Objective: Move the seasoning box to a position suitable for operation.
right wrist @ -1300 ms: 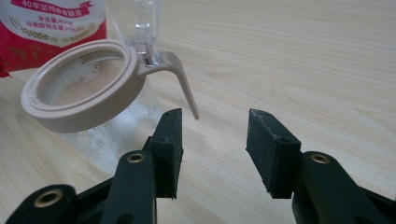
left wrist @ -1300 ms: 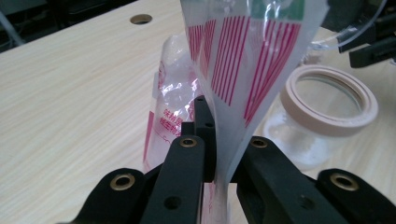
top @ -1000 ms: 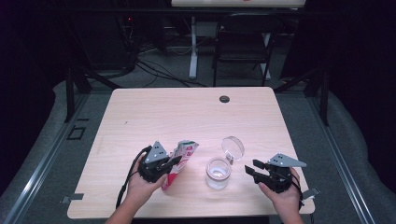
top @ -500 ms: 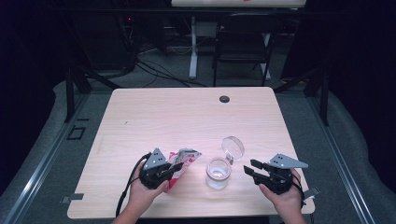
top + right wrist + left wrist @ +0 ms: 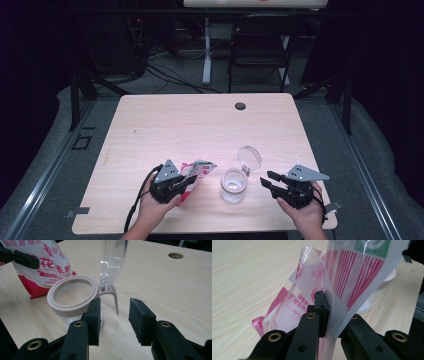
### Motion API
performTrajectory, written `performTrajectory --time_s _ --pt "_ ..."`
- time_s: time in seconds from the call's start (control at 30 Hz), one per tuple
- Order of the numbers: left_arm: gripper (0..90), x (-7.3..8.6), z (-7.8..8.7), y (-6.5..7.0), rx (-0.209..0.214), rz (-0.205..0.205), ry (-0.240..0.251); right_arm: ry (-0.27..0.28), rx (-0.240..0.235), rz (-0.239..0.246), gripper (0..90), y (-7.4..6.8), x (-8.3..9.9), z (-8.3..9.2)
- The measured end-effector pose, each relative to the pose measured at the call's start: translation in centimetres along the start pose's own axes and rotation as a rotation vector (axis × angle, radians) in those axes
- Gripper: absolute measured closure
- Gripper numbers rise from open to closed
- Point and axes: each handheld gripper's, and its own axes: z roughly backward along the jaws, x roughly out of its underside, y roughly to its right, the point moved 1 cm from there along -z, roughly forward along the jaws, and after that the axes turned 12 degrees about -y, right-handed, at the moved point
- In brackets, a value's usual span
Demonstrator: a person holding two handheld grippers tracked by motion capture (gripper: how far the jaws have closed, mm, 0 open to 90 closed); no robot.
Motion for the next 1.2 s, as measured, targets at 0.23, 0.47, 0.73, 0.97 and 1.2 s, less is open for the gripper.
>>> performTrajectory --time_s 0.23,0.47,0.73,0.97,1.2 --pt "87.4 0.1 0.0 0.0 0.002 -0.001 -0.001 0.028 -0.006 0.046 64.3 -0.8 -1.2 1.2" --pt "87.3 0.1 -0.1 0.1 0.004 0.004 0.005 0.055 -0.045 0.121 66.5 -2.7 -3.1 1.5" --pt "87.0 0.2 -0.1 0.2 0.007 0.006 0.008 0.050 -0.096 0.206 67.3 -4.8 -5.5 0.0" --pt "86.8 0.3 0.0 0.1 0.009 0.007 0.006 0.003 -0.131 0.238 66.9 -5.6 -7.2 -2.9" --pt "86.6 0.4 -0.1 0.0 0.015 0.010 0.012 -0.036 -0.153 0.250 66.1 -5.8 -8.1 -5.5"
